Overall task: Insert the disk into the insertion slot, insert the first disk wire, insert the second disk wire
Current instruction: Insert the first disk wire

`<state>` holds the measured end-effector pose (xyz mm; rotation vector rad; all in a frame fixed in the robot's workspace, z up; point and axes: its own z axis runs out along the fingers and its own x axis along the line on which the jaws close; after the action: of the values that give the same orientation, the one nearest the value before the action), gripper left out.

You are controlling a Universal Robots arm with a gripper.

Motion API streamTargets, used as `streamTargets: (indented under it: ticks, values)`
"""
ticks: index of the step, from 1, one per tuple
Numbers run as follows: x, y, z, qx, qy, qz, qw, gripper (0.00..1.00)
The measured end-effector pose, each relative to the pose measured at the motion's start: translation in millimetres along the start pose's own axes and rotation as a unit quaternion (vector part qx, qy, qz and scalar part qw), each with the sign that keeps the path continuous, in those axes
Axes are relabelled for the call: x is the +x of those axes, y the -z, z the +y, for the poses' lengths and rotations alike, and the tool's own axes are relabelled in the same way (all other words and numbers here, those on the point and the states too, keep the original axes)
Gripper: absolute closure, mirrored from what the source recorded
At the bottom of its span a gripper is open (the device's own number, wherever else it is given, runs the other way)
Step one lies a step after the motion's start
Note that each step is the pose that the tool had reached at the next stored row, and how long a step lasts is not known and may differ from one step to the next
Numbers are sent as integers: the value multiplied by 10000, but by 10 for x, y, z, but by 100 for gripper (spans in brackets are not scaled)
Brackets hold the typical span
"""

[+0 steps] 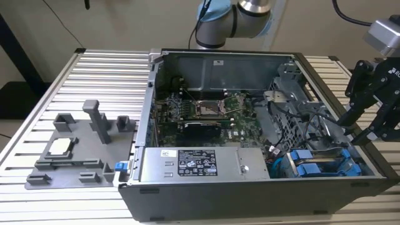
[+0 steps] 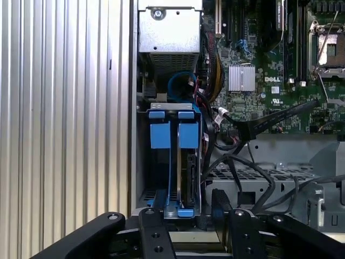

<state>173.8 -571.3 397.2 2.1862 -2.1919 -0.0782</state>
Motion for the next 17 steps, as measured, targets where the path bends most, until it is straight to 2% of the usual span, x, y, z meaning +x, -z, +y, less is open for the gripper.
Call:
streamTargets:
  ticks: [3, 8, 13, 17]
  values:
    - [-1, 1, -10, -1, 1, 2, 10000, 53]
    - [-3, 3, -71, -27, 7, 10, 10000, 53]
    - [-3, 5, -132, -31, 23, 11, 10000, 53]
    - [-4, -14, -155, -31, 36, 11, 10000, 53]
